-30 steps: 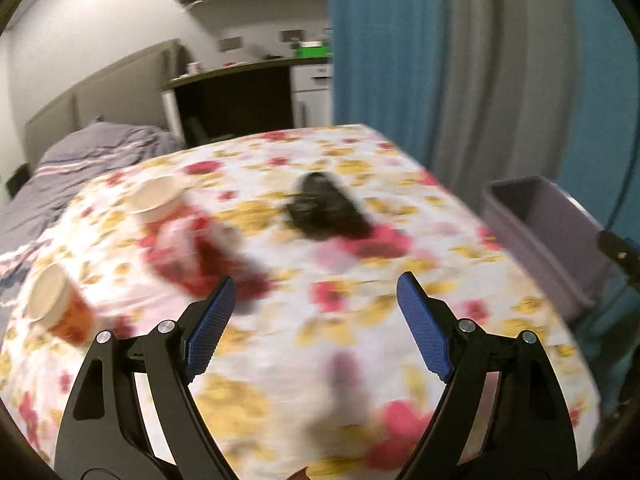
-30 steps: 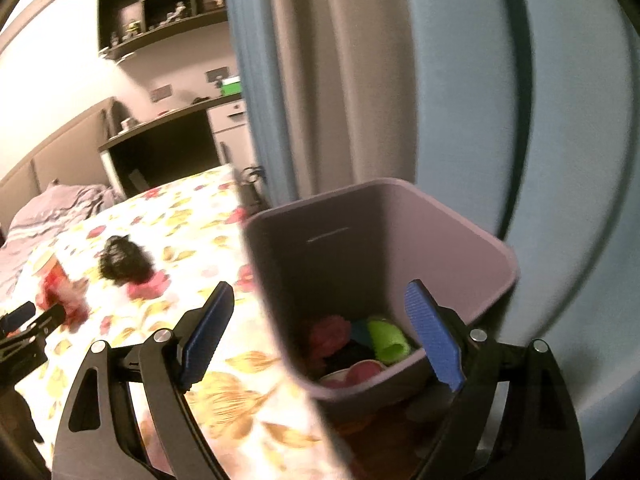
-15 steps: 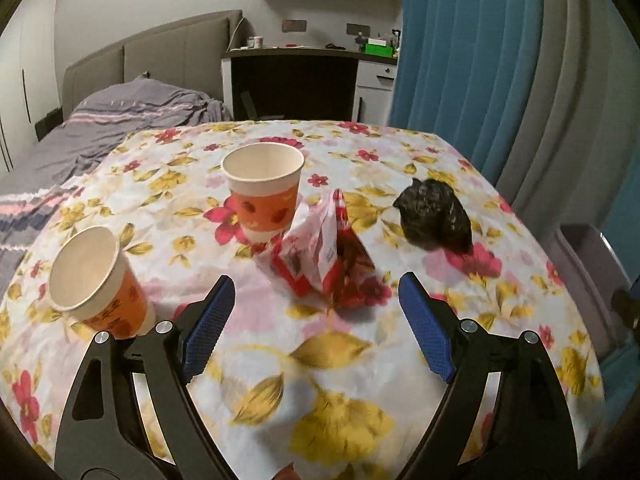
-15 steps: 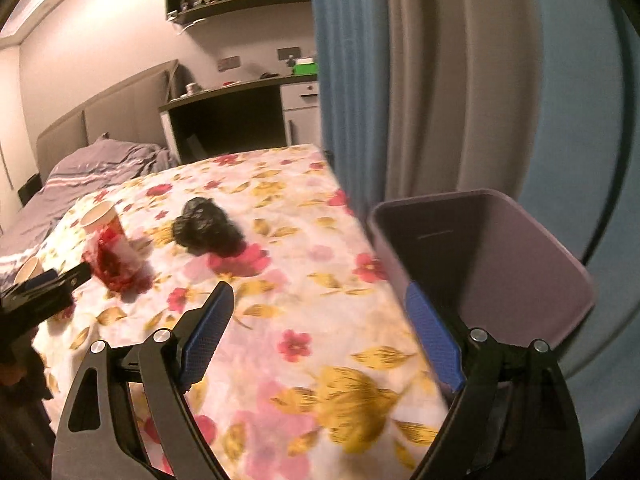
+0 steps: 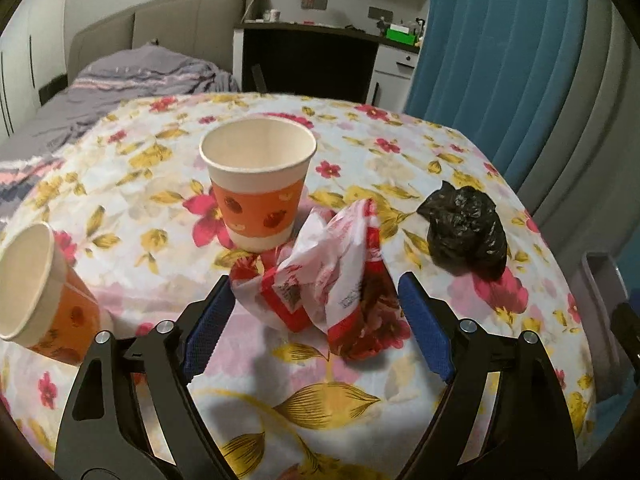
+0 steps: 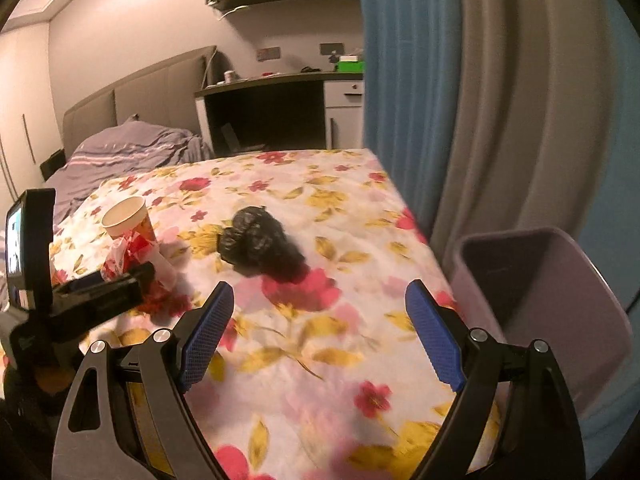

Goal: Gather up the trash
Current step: 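Grasp the red-white snack wrapper with the left tool while the right tool grasps the black bag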

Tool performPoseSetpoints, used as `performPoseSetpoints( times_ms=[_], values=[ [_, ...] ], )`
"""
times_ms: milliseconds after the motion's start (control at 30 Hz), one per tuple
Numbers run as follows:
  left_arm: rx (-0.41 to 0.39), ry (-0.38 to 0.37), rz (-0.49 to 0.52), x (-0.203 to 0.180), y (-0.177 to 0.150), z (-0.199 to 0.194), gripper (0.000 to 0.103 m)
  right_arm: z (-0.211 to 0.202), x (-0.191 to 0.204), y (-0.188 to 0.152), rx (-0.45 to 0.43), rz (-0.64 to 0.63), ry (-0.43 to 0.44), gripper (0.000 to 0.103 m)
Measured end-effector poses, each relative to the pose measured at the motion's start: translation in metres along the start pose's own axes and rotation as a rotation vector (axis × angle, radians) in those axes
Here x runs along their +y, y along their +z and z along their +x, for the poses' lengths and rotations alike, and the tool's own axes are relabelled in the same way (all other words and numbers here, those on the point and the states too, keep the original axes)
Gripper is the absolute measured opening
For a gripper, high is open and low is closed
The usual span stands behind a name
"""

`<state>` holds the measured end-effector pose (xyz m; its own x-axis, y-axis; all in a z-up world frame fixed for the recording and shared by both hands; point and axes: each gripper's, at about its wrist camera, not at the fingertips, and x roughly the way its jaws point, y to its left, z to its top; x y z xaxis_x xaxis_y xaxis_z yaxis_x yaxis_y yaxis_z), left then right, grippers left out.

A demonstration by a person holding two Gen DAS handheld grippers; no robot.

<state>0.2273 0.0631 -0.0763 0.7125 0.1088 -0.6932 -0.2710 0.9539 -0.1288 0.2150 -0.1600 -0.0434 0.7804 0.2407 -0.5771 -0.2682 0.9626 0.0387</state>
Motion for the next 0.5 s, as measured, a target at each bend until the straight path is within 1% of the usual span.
performPoseSetpoints(
  times_ms=[100, 133, 233, 267, 367, 400, 433, 500],
  values=[
    [-0.009, -0.009, 0.000, 0.001, -0.001, 0.002, 0.076, 0.013, 0.006, 0.004, 0.016, -0.011, 0.006, 0.085],
    [-0.013, -0.013, 0.003, 0.001, -0.001, 0.002, 0.073, 0.018, 0.009, 0.006, 0.020, -0.017, 0.005, 0.085],
    [-0.022, -0.024, 0.007, 0.003, -0.002, 0.003, 0.062, 0.031, 0.017, 0.010, 0.030, -0.039, 0.008, 0.085],
    [-0.027, -0.030, 0.007, 0.004, -0.003, 0.003, 0.056, 0.035, 0.020, 0.011, 0.031, -0.049, 0.007, 0.085],
    [-0.029, -0.067, 0.012, 0.003, -0.002, 0.003, 0.042, 0.047, 0.027, 0.014, 0.038, -0.064, 0.014, 0.085],
    [-0.028, -0.076, 0.014, 0.003, -0.002, 0.003, 0.039, 0.052, 0.029, 0.015, 0.046, -0.065, 0.014, 0.084],
    [-0.027, -0.086, 0.014, 0.003, -0.002, 0.003, 0.034, 0.057, 0.031, 0.014, 0.053, -0.065, 0.014, 0.081],
    [-0.024, -0.100, 0.009, 0.004, -0.002, 0.004, 0.030, 0.067, 0.033, 0.016, 0.072, -0.065, 0.019, 0.078]
  ],
)
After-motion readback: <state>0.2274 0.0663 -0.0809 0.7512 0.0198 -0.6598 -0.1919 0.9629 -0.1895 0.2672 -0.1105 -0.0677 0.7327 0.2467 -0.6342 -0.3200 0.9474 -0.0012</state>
